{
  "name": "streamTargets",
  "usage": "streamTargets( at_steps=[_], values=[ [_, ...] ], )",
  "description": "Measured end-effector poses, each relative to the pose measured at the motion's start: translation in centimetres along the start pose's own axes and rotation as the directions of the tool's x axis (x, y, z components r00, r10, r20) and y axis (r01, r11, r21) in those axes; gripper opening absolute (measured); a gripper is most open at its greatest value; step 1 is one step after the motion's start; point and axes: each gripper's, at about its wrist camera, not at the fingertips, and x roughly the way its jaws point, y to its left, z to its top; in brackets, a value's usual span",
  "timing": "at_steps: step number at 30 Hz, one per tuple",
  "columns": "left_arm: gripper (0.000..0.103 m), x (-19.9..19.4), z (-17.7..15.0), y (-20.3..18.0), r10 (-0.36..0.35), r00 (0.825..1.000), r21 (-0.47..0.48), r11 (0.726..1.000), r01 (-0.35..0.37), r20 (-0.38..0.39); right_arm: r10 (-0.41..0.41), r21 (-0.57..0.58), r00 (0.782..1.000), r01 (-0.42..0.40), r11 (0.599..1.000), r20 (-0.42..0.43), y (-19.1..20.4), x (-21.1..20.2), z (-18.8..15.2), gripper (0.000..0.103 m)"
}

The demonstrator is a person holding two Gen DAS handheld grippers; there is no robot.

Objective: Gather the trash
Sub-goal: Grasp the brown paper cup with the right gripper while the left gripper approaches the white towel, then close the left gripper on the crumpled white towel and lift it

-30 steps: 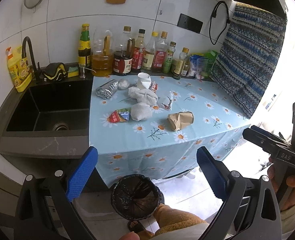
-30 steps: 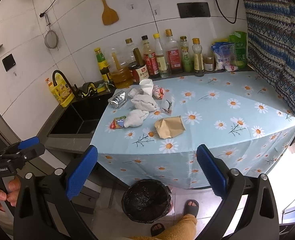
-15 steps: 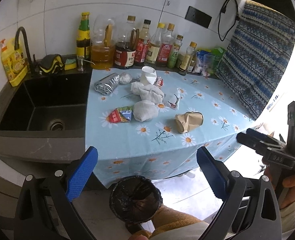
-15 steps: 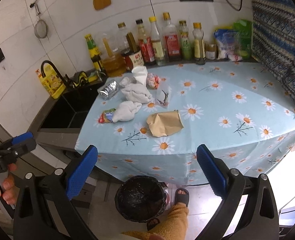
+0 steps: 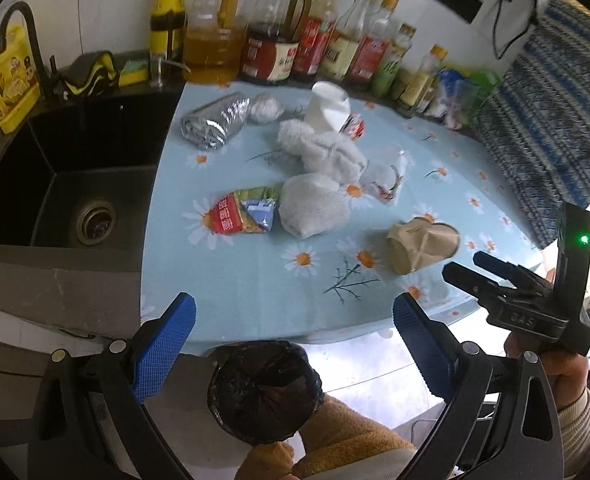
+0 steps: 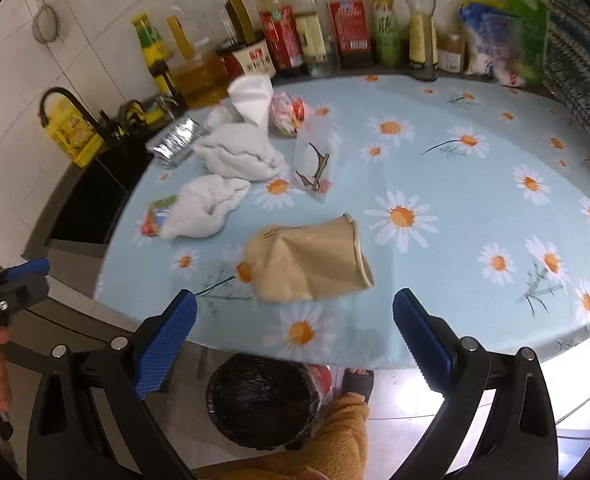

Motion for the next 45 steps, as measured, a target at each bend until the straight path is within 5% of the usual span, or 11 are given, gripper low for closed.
streamTargets(
  at_steps=[11, 16, 17, 18, 30, 45],
  values=[
    [0.096, 4.0, 0.9, 0.5, 0.024, 0.996, -0.055, 0.998, -0.029, -0.087, -0.038, -0.086, 0.996, 0.032, 0.996, -0.076, -0.7, 5.6, 1.7, 0.096],
    [0.096, 5.1, 1.4, 0.2, 0.019, 0.995, -0.064, 0.998, -0.026, -0.101, -0.054, -0.119, 0.996, 0.045, 0.992, -0.076, -0.4, 6.3, 1.9, 0.084],
    [0.096, 5.2, 1.5, 0.1, 0.015, 0.995, -0.067, 0.998, -0.022, -0.102, -0.050, -0.124, 0.996, 0.041, 0.991, -0.077, -0.3, 6.3, 2.0, 0.078],
    [0.096, 5.3, 1.5, 0.0, 0.015, 0.995, -0.066, 0.998, -0.021, -0.102, -0.057, -0.128, 0.995, 0.047, 0.991, -0.079, -0.3, 6.3, 2.1, 0.061],
    [0.096, 5.6, 3.2, -2.0, -0.002, 0.997, -0.032, 0.999, -0.001, -0.078, -0.025, -0.125, 0.999, 0.022, 0.992, -0.027, -1.3, 3.2, 2.5, 0.032],
    [0.095, 9.6, 6.6, -4.3, -0.038, 0.996, 0.019, 0.999, 0.039, -0.087, 0.006, -0.058, 0.999, -0.004, 0.998, 0.040, -4.8, -1.3, 4.2, 0.030]
  ],
)
